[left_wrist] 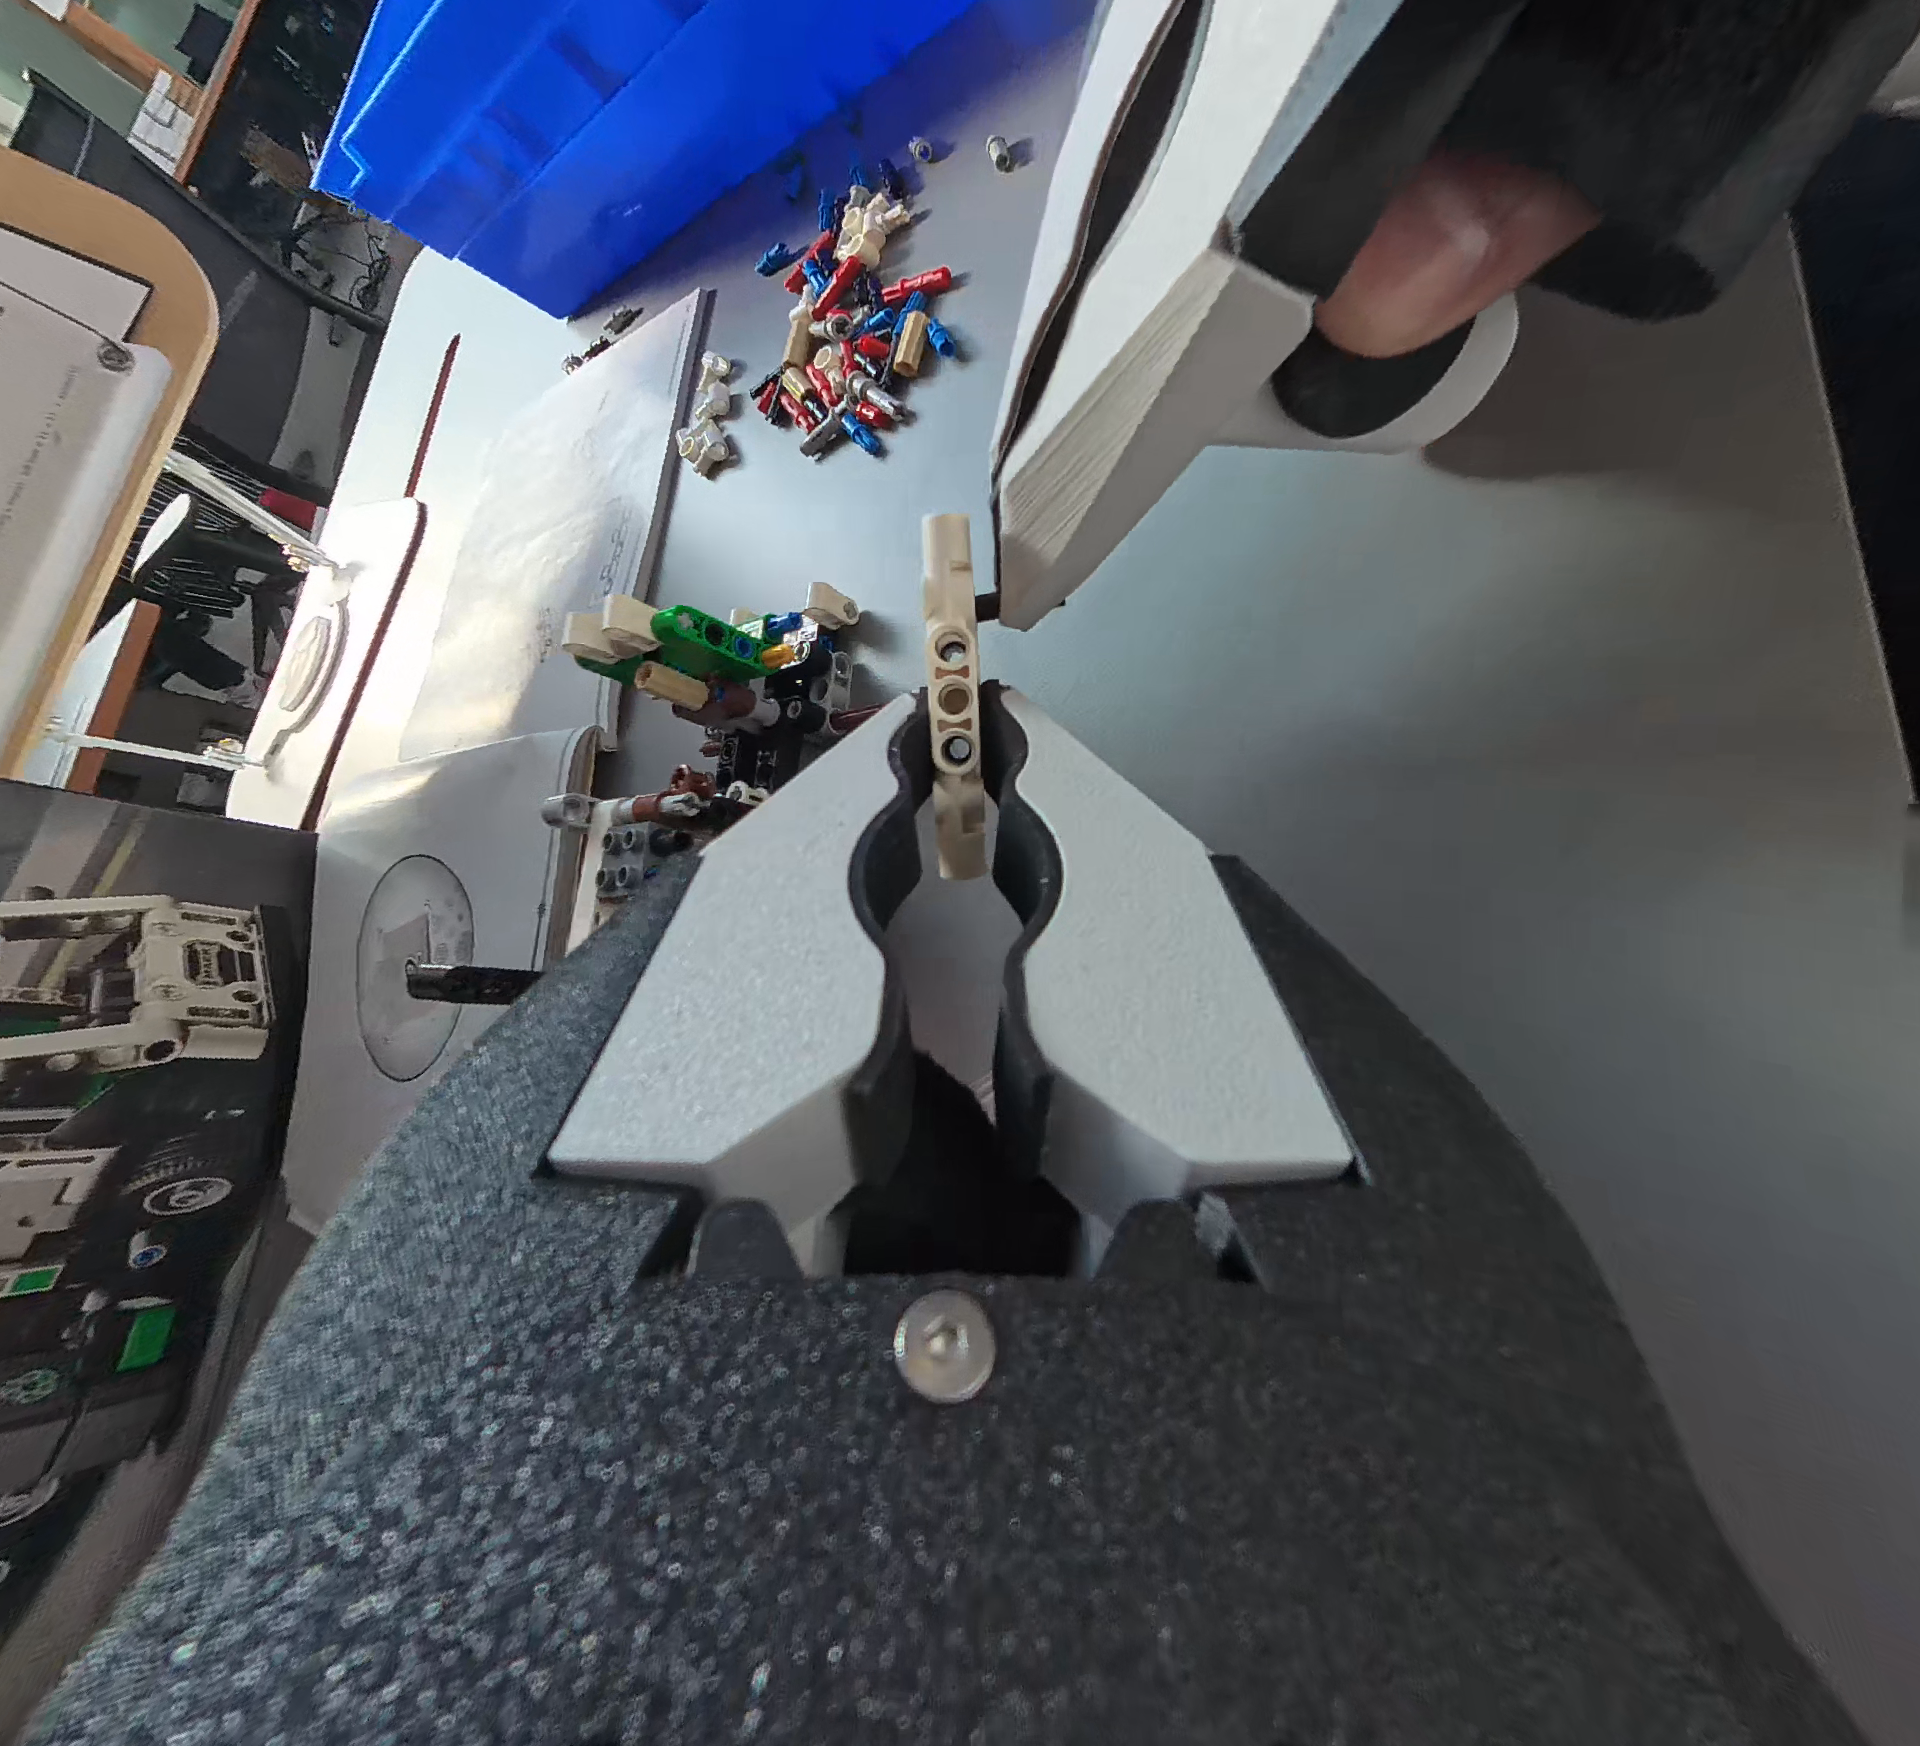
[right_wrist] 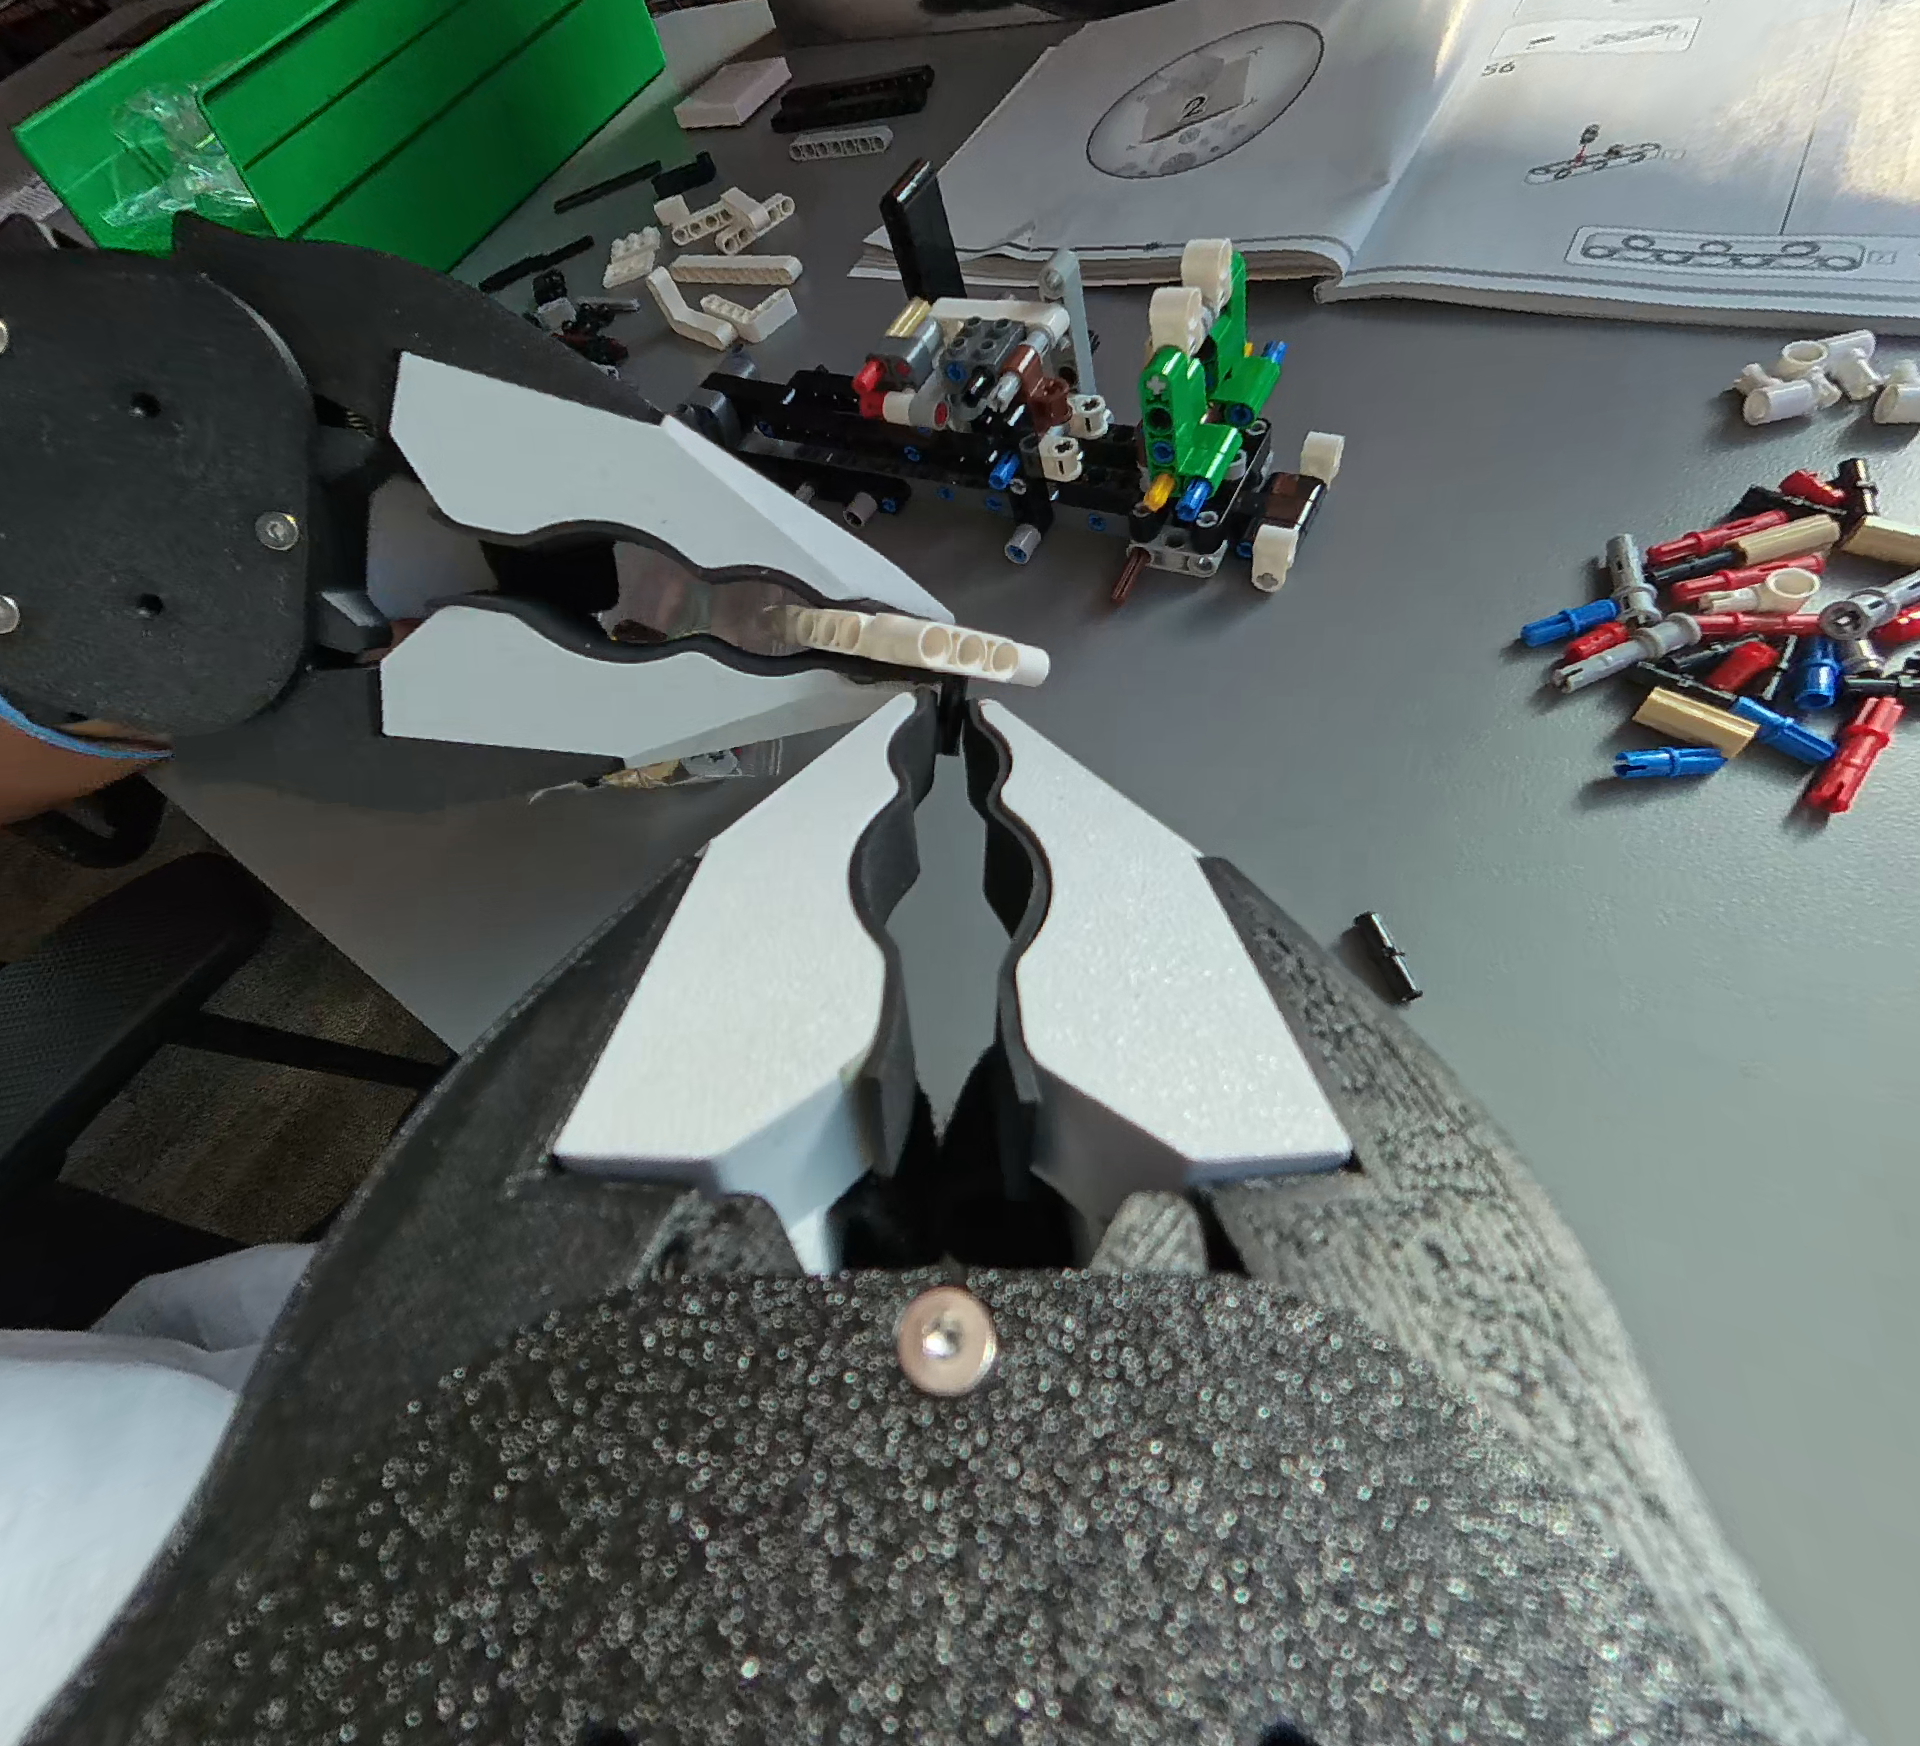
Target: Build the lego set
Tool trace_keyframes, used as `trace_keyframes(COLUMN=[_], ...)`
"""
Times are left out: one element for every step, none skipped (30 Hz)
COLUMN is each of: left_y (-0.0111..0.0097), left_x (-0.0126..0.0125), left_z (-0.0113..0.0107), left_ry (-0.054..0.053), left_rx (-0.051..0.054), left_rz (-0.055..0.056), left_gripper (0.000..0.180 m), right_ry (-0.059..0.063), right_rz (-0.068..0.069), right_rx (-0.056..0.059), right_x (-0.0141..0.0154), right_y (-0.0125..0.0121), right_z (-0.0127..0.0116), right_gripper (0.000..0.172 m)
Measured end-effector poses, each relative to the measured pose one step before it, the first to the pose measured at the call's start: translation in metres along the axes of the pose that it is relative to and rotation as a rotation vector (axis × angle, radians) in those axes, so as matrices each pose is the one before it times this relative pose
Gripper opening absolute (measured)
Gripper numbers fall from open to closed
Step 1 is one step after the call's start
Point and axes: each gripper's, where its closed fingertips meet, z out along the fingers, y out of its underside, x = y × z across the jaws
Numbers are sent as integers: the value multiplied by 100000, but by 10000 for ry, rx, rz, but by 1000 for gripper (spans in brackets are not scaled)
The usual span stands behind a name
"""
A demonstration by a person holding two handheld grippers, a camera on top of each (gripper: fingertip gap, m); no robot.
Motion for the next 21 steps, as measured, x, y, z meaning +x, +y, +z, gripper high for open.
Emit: trace_keyframes(left_y=[-10,18,18,56,29,18,20,4,29,82,52,-10,-42,-48,-100,-104,-77,-57,-46,-38,-35], left_x=[4,27,6,-13,6,33,14,3,-6,-31,-25,55,72,11,-31,3,56,-9,30,3,-36], left_z=[-17,-1,13,34,27,20,18,-1,11,28,25,1,-5,-19,-71,-77,-51,-37,-13,-15,-34], left_ry=[90,68,14,-13,6,30,35,32,33,19,20,72,102,115,149,189,192,121,119,96,75], left_rx=[41,15,15,-24,-7,-6,2,14,-2,-41,-5,24,32,29,71,82,69,62,46,34,31], left_rz=[-190,-104,-26,16,5,-34,-37,-45,-67,-64,-43,-91,-172,-265,-322,-311,-277,-244,-215,-194,-155], left_gripper=[5,5,5,5,5,5,5,5,5,5,5,5,5,5,5,5,5,5,5,5,5], right_ry=[-36,-40,-24,15,8,1,-1,-6,21,59,15,79,163,122,82,50,45,71,36,30,4], right_rz=[-30,-22,4,10,-2,10,8,-5,-25,-71,-85,-85,-169,-175,-136,-64,7,5,37,83,65], right_rx=[40,-32,-25,24,33,1,-10,-38,-32,-37,-88,-20,97,211,227,89,43,190,69,136,91], right_x=[-28,-36,1,57,45,26,15,-14,3,23,-52,23,112,26,-41,-73,-54,17,29,31,-26], right_y=[-43,45,8,-55,-36,0,13,39,19,48,126,-1,-99,-199,-143,-24,-51,-236,-66,-156,-61], right_z=[1,22,15,-14,7,2,5,32,9,24,57,33,-25,-43,-39,-34,-70,-89,-26,-40,25], right_gripper=[3,4,4,4,4,4,4,4,4,3,4,3,3,3,3,3,3,3,3,3,3])
